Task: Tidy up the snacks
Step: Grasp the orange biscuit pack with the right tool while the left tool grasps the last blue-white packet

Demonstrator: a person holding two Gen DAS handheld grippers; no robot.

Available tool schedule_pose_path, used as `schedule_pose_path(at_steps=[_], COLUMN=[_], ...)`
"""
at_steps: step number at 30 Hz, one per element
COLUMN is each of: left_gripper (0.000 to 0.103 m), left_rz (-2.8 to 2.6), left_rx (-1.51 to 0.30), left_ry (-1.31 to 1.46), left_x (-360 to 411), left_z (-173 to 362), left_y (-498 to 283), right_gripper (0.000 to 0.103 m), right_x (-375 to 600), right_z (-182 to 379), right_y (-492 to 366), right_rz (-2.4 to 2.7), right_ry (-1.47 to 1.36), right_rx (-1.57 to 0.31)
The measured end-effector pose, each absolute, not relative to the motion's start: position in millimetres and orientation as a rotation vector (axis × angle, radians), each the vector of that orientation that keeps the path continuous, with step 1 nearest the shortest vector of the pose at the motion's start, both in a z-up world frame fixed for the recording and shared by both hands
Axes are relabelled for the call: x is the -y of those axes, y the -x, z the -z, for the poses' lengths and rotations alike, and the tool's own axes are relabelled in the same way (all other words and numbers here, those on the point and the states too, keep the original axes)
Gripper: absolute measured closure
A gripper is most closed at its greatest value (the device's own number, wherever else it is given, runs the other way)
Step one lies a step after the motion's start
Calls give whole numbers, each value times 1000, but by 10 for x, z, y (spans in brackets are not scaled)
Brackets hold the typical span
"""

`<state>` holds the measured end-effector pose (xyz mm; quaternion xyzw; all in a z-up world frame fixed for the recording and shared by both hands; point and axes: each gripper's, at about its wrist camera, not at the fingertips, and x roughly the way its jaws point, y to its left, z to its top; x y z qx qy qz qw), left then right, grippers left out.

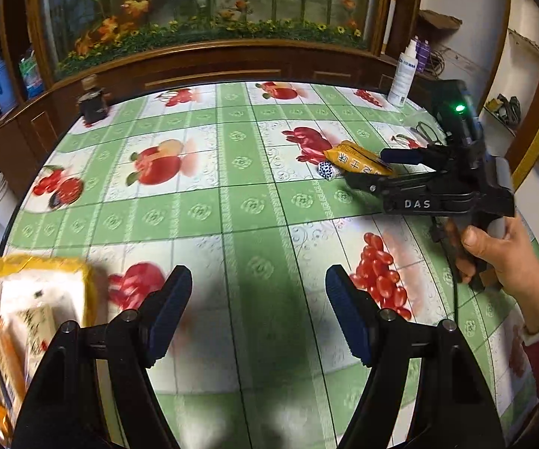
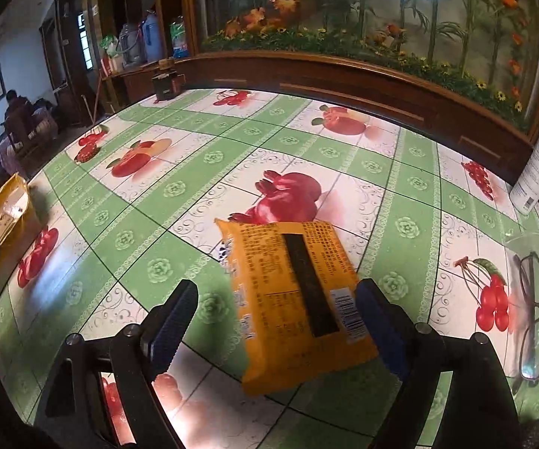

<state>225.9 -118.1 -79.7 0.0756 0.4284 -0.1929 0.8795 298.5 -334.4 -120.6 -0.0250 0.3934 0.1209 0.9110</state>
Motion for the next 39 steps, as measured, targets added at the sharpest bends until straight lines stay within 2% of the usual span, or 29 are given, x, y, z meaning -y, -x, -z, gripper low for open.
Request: schedule_pose_path(at_steps=[1,2,4,7,8,9,11,14,15,17,27,29,30,31,32,39], left_gripper=[29,29,29,29,29,29,29,29,29,29,30,50,55,67,85,86], left_rz=[409,420,450,496,508,517,537,566,574,585,633,645,641,628,627,627], left_rx=[-902,-905,-917,-929,-930,-930,-931,-925,-922,-925,-930,-965,-951,-948,-952,-951], left_ry=[-162,-165,-186,-249,-263,-285,-318,-358,-363,-373,-405,-379,-360,-353,-343,-326], left_x=[1235,1285,1429,1699,1755,1834,1932,2059,2074,2131,2559,2589,2577,2570,2563,2519], left_z=[820,837,886,948,957,970,993,1005,1008,1024,1196,1255,1255,1262,1269,1262], left_y=[-2321,-2362,-2472,-2588,-2608,-2631,-2683,-2746,-2776,-2838,-3208,-3276,-3291,-3300,-3306,-3185], right_gripper=[38,43,45,40,32,29,28,22,22,32,32,32,32,32,32,32], right_x=[3405,3452,3497,3526,3551,3576,3642,3659,3662,3700,4134,4190,4219,4242,4265,4216], right_z=[1189,1173,1151,1166,1173,1176,1185,1251,1286,1308,1162,1094,1056,1019,974,752], right_y=[-2958,-2930,-2907,-2919,-2947,-2973,-3042,-3152,-3167,-3137,-2462,-2291,-2221,-2154,-2078,-1787], right_rz=[-250,-261,-253,-266,-257,-256,-271,-273,-277,-268,-221,-227,-225,-225,-222,-235], right_ry=[20,-7,-16,5,4,-8,-47,-33,-32,-47,-269,-309,-322,-335,-350,-377], right_rx=[-809,-807,-804,-813,-822,-829,-844,-888,-898,-887,-784,-759,-748,-740,-727,-675])
